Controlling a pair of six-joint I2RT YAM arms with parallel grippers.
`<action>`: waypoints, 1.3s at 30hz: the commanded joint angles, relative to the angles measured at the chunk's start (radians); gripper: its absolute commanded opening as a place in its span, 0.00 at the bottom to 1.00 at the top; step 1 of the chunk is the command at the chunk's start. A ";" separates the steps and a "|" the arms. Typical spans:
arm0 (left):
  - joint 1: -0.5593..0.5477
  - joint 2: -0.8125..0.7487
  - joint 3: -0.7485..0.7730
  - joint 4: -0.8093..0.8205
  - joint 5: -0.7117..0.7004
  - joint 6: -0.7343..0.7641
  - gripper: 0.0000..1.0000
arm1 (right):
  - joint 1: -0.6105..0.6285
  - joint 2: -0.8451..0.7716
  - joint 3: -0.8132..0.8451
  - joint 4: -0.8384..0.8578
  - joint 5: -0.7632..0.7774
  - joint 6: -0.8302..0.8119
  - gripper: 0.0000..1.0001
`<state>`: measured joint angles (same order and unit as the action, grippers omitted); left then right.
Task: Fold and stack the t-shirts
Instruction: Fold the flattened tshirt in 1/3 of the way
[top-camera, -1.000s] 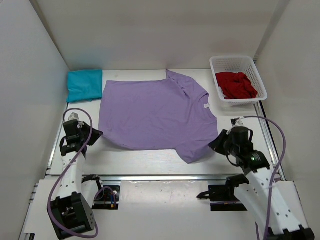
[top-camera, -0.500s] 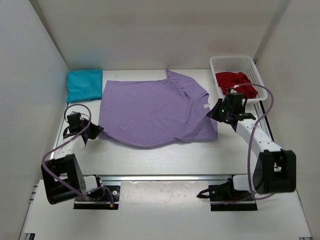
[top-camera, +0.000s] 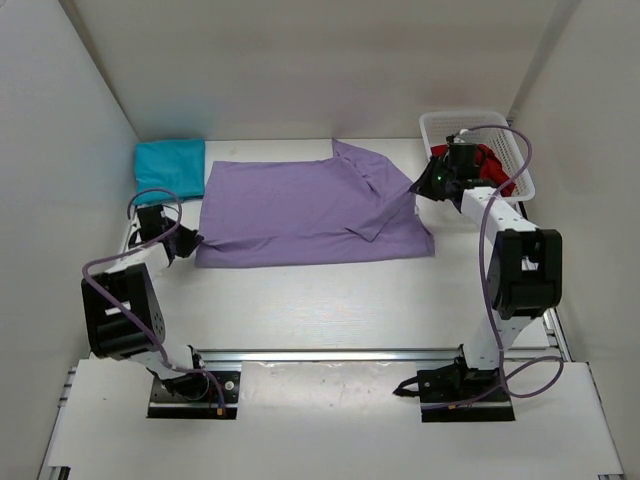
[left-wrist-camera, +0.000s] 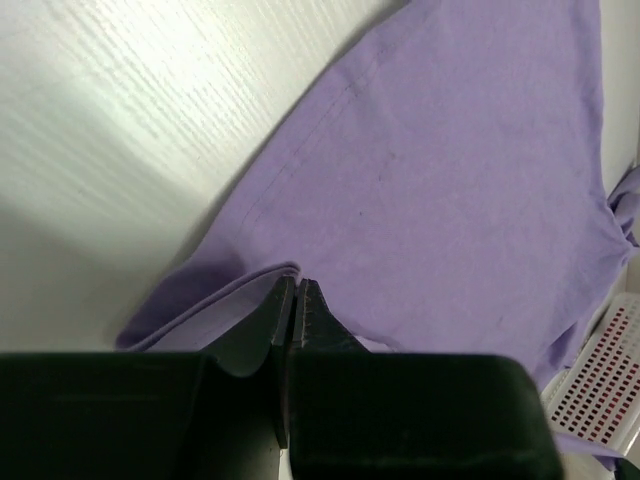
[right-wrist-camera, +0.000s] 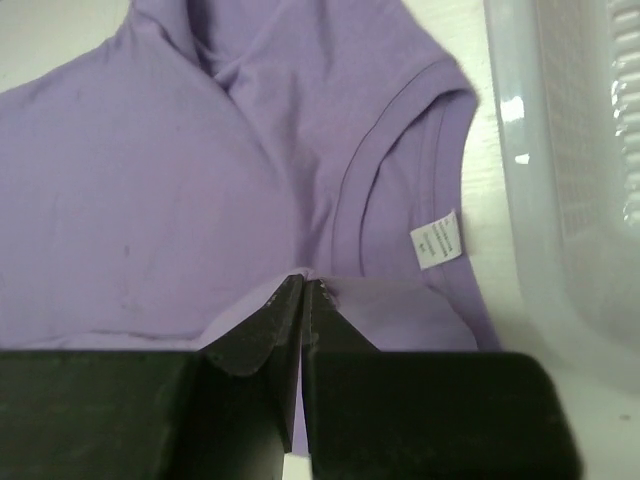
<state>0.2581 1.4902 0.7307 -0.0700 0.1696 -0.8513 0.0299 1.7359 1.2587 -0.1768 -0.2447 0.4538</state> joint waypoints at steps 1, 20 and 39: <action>-0.005 0.057 0.062 0.012 -0.038 0.020 0.00 | -0.010 0.054 0.088 0.019 0.001 -0.033 0.00; 0.032 -0.128 -0.043 0.022 0.023 0.032 0.46 | -0.028 -0.082 -0.089 0.135 -0.007 0.087 0.00; -0.005 -0.064 -0.307 0.223 0.110 -0.058 0.41 | -0.157 -0.259 -0.668 0.393 0.021 0.125 0.37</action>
<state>0.2733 1.3899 0.4316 0.1162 0.2626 -0.8993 -0.1093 1.4315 0.5564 0.1265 -0.2192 0.5659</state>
